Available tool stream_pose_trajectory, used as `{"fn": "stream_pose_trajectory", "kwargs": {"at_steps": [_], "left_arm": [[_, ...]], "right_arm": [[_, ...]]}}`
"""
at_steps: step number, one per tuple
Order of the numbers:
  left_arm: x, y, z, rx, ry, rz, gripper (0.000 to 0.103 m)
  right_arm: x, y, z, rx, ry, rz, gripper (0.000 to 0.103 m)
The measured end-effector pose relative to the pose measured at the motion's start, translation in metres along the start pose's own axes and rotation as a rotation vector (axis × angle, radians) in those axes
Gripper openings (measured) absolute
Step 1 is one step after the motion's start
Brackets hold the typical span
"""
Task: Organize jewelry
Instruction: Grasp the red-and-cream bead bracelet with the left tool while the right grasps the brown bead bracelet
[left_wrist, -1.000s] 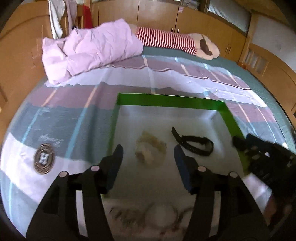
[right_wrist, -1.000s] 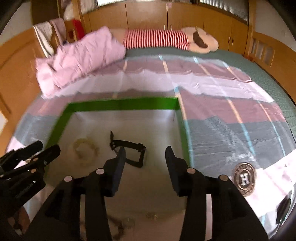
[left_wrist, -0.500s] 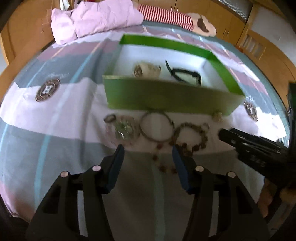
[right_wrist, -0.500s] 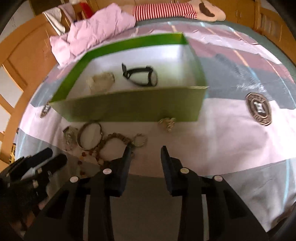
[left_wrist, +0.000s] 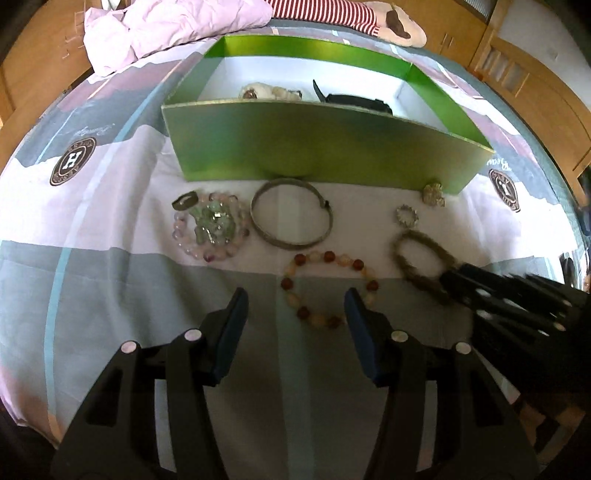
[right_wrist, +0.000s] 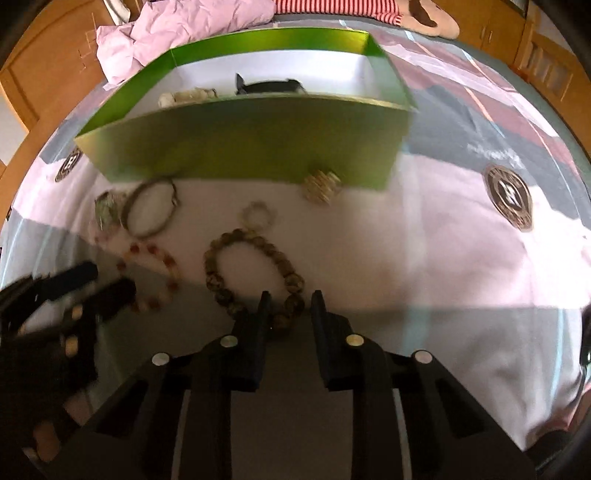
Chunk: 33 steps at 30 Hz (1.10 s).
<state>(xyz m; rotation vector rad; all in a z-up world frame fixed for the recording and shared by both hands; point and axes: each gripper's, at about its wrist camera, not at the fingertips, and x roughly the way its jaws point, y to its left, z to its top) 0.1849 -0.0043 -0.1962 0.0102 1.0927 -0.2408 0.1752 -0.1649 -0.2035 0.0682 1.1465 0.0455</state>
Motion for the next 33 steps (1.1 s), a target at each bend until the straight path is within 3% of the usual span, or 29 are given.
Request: {"fn": "stream_pose_trajectory", "kwargs": {"at_steps": [8,14,16,18,22,24,28,33], "left_arm": [[0.006,-0.002,-0.005,0.023,0.014,0.022,0.055],[-0.005,-0.008,-0.027,0.099,0.058,0.014,0.037],[-0.016,-0.009,-0.039,0.118,0.061,0.011,0.037],[-0.028,-0.004,-0.045,0.088,0.054,-0.038,0.037],[-0.043,0.005,-0.033,0.036,-0.023,-0.048,0.047],[-0.038,0.007,-0.022,0.006,-0.036,-0.025,0.047],[-0.019,0.003,-0.008,-0.026,-0.034,-0.007,0.047],[0.005,-0.002,-0.005,-0.006,-0.011,0.025,0.047]], "right_arm": [[-0.024,-0.022,-0.008,0.055,-0.039,-0.001,0.024],[-0.031,-0.028,-0.011,0.078,-0.057,0.013,0.024],[-0.035,-0.032,-0.015,0.091,-0.062,0.022,0.024],[-0.038,-0.037,-0.015,0.098,-0.071,0.019,0.024],[-0.035,-0.037,-0.013,0.103,-0.072,0.009,0.024],[-0.034,-0.035,-0.013,0.102,-0.068,0.003,0.024],[-0.039,-0.029,-0.013,0.093,-0.102,-0.016,0.044],[-0.029,-0.021,-0.009,0.061,-0.120,-0.052,0.044]]}}
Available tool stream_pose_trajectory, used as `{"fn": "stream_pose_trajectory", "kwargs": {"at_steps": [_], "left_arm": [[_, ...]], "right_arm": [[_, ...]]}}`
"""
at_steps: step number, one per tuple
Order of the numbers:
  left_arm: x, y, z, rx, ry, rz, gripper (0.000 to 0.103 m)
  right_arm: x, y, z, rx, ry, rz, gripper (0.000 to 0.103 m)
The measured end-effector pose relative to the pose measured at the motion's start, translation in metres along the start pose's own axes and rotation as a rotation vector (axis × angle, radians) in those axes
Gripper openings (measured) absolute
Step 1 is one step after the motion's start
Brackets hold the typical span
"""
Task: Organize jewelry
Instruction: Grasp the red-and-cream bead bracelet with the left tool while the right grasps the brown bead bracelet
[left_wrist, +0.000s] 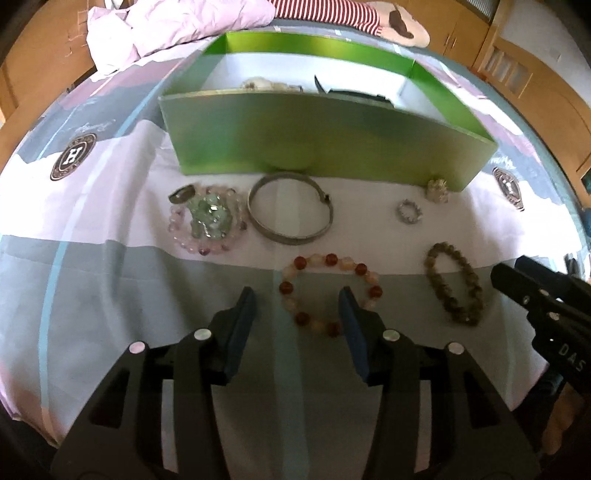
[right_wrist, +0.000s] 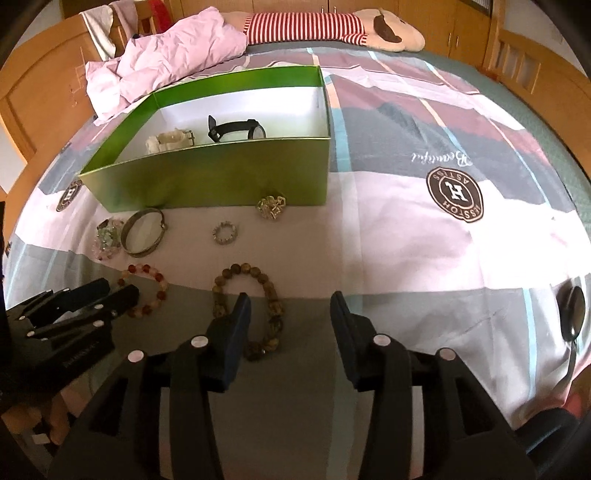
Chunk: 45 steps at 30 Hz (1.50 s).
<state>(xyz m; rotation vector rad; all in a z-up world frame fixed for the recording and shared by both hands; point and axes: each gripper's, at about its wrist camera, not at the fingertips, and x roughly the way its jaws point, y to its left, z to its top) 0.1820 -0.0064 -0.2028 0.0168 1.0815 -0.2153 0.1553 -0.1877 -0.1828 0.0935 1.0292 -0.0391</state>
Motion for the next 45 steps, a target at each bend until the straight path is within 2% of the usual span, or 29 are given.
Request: {"fn": "stream_pose_trajectory", "kwargs": {"at_steps": [8,13,17,22,25,30,32,33,35,36,38,40,45], "left_arm": [[0.008,-0.006,-0.001,0.040,-0.007,0.022,0.049],[0.008,-0.009,-0.002,0.061,-0.015,0.030,0.051],[0.008,-0.009,-0.002,0.063,-0.003,0.026,0.052],[0.011,-0.011,0.000,0.062,0.013,-0.024,0.073],[0.013,-0.018,-0.002,0.084,0.008,0.005,0.075],[0.011,-0.015,-0.004,0.072,-0.006,-0.007,0.074],[0.010,-0.016,-0.004,0.075,-0.013,0.006,0.069],[0.009,-0.016,-0.005,0.074,-0.016,0.020,0.063],[0.006,-0.014,-0.007,0.059,-0.022,0.038,0.053],[0.004,-0.012,-0.008,0.055,-0.025,0.045,0.046],[0.001,-0.007,-0.009,0.046,-0.031,0.053,0.031],[-0.003,-0.004,-0.010,0.035,-0.031,0.049,0.009],[-0.018,-0.001,-0.014,0.014,-0.052,0.043,0.008]], "right_arm": [[0.027,0.008,-0.007,-0.022,0.046,-0.017,0.044],[0.029,0.010,-0.010,-0.042,0.037,-0.023,0.044],[0.031,0.009,-0.010,-0.046,0.046,-0.022,0.049],[0.032,0.007,-0.011,-0.056,0.046,-0.013,0.052],[0.031,0.007,-0.012,-0.070,0.044,-0.016,0.052],[0.029,0.008,-0.016,-0.073,0.028,-0.020,0.052],[0.028,0.009,-0.018,-0.078,0.022,-0.021,0.050],[0.028,0.010,-0.018,-0.081,0.020,-0.018,0.047],[0.025,0.012,-0.020,-0.084,0.015,-0.014,0.034],[0.025,0.013,-0.020,-0.089,0.015,-0.006,0.030],[0.023,0.015,-0.020,-0.099,0.017,0.003,0.014],[0.021,0.016,-0.020,-0.103,0.019,0.004,0.012],[0.005,0.014,-0.019,-0.074,0.004,0.051,0.011]]}}
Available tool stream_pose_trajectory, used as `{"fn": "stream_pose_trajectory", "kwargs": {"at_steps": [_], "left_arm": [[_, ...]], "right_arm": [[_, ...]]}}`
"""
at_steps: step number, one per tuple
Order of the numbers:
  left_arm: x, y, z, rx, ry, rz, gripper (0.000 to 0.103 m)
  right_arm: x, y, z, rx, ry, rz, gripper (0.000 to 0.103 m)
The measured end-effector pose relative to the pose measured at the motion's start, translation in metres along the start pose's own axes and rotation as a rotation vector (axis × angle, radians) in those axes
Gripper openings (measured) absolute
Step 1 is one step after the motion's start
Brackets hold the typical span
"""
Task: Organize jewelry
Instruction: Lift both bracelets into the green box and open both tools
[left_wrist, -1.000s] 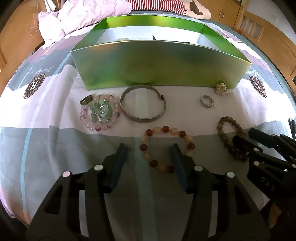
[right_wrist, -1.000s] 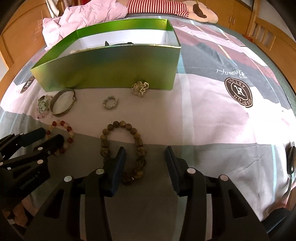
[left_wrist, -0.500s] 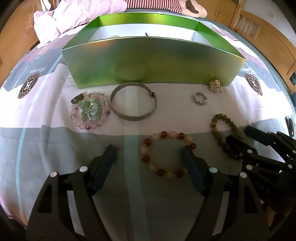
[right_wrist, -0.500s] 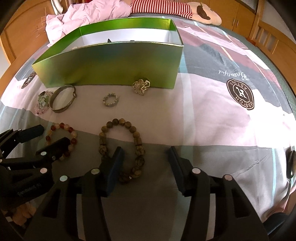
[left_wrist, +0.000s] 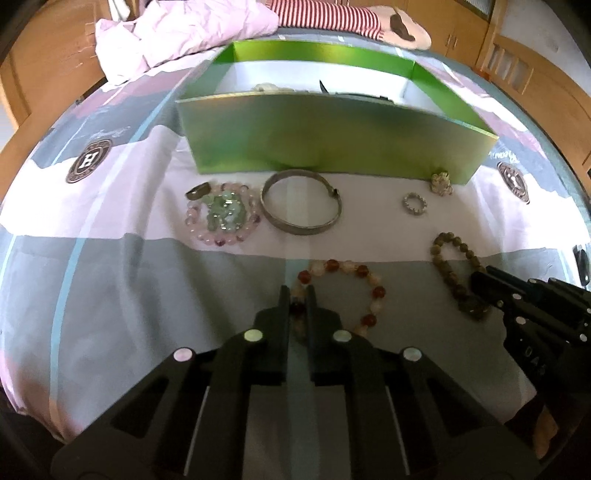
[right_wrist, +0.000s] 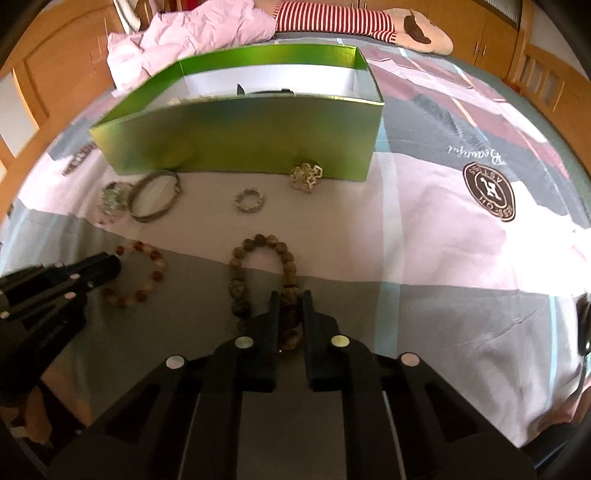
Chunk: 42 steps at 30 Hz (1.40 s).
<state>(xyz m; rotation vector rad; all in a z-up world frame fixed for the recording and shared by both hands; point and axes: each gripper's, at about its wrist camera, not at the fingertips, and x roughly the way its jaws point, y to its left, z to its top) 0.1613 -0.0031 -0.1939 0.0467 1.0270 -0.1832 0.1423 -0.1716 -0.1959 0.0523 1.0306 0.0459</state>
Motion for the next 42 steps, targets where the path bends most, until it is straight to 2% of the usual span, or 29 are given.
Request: {"fn": "stream_pose_trajectory", "kwargs": {"at_steps": [7,17,21,25,31,38,42], "left_arm": [[-0.063,-0.003,0.001,0.020,-0.128,0.005,0.008],[-0.168,-0.012,0.014,0.037,-0.372,0.013,0.008],[-0.186,-0.017,0.018,0.053,-0.416,0.002,0.008],[-0.187,-0.019,0.019,0.060,-0.418,-0.017,0.008],[-0.174,-0.018,0.042,0.067,-0.424,-0.039,0.008],[-0.156,-0.008,0.125,0.037,-0.447,-0.100,0.008],[-0.127,-0.004,0.166,0.032,-0.405,-0.114,0.008]], "right_arm": [[-0.058,0.007,0.014,-0.015,-0.133,0.011,0.011],[-0.157,0.014,0.029,-0.038,-0.379,0.026,0.011],[-0.174,0.018,0.030,-0.047,-0.420,0.033,0.011],[-0.173,0.017,0.029,-0.042,-0.416,0.037,0.011],[-0.166,0.013,0.054,-0.022,-0.426,0.062,0.011],[-0.162,0.006,0.125,0.010,-0.506,0.083,0.011],[-0.124,-0.002,0.172,0.036,-0.461,0.072,0.011]]}}
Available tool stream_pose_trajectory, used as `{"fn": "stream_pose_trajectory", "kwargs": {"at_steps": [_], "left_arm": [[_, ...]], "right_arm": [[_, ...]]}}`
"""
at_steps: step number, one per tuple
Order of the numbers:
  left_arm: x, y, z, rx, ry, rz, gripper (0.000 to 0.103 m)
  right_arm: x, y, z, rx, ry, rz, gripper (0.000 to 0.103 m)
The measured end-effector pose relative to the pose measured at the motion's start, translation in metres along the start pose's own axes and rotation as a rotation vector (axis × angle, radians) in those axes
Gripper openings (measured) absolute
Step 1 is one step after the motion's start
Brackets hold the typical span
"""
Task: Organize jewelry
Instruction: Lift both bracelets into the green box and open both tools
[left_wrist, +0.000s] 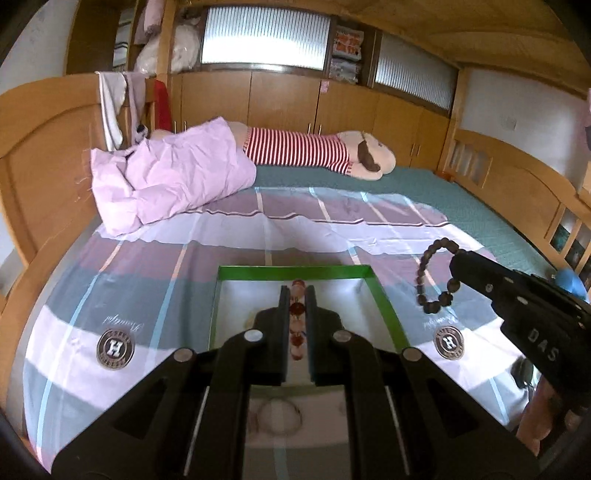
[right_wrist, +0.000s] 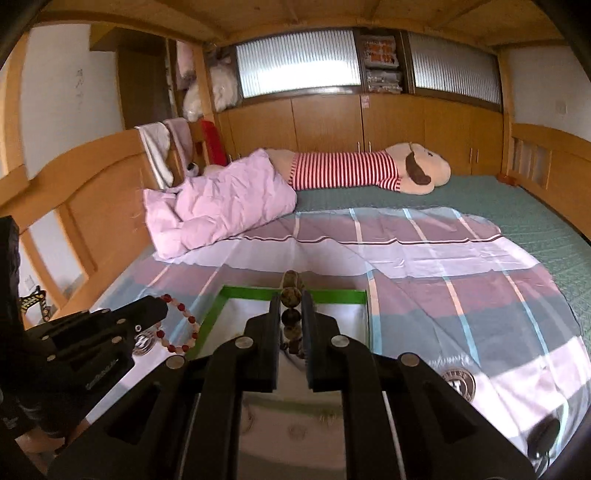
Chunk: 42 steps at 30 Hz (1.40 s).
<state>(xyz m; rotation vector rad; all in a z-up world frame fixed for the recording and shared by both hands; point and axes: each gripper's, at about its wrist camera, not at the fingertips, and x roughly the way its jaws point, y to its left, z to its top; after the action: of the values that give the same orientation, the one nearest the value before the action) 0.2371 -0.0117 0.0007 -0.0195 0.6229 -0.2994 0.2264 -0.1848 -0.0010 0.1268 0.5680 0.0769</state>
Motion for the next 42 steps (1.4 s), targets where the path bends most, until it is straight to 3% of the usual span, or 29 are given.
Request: {"fn": "stream_pose_trajectory", "kwargs": {"at_steps": [4,11,13,14,15,17,20,25,27,29,31,40,42], "left_arm": [[0.062,0.006,-0.001,-0.003,0.091,0.023,0.008],[0.149,0.014,-0.044,-0.023,0.284,0.019,0.010],[0.159,0.015,-0.053,-0.028,0.311,0.023,0.029],[0.161,0.015,-0.057,-0.028,0.314,0.028,0.032],[0.158,0.016,-0.058,-0.026,0.312,0.034,0.035],[0.145,0.017,-0.057,-0.035,0.294,0.029,0.042],[0.109,0.022,-0.058,-0.057,0.243,0.027,0.044],[0.048,0.038,-0.097,-0.079,0.209,0.072,0.046],[0.042,0.045,-0.123,-0.081,0.245,0.087,0.046],[0.045,0.053,-0.148,-0.096,0.298,0.091,0.046],[0.049,0.063,-0.163,-0.137,0.341,0.104,0.044],[0.042,0.081,-0.176,-0.189,0.362,0.129,0.045],[0.042,0.082,-0.175,-0.195,0.362,0.129,0.045]], "right_arm": [[0.057,-0.009,-0.007,0.018,0.103,-0.031,0.011],[0.136,-0.016,-0.068,0.009,0.303,-0.090,0.012],[0.142,-0.016,-0.080,-0.008,0.333,-0.102,0.013],[0.142,-0.018,-0.081,-0.009,0.338,-0.101,0.020],[0.137,-0.019,-0.081,-0.003,0.333,-0.095,0.025],[0.120,-0.023,-0.076,0.020,0.292,-0.076,0.046],[0.071,-0.030,-0.073,0.056,0.197,-0.038,0.055],[0.026,-0.049,-0.109,0.121,0.190,-0.018,0.055],[0.031,-0.052,-0.137,0.114,0.257,-0.034,0.055],[0.043,-0.053,-0.157,0.108,0.327,-0.046,0.045],[0.056,-0.051,-0.171,0.105,0.383,-0.069,0.044],[0.103,-0.035,-0.158,0.119,0.413,-0.093,0.044],[0.110,-0.030,-0.158,0.101,0.422,-0.102,0.026]]}}
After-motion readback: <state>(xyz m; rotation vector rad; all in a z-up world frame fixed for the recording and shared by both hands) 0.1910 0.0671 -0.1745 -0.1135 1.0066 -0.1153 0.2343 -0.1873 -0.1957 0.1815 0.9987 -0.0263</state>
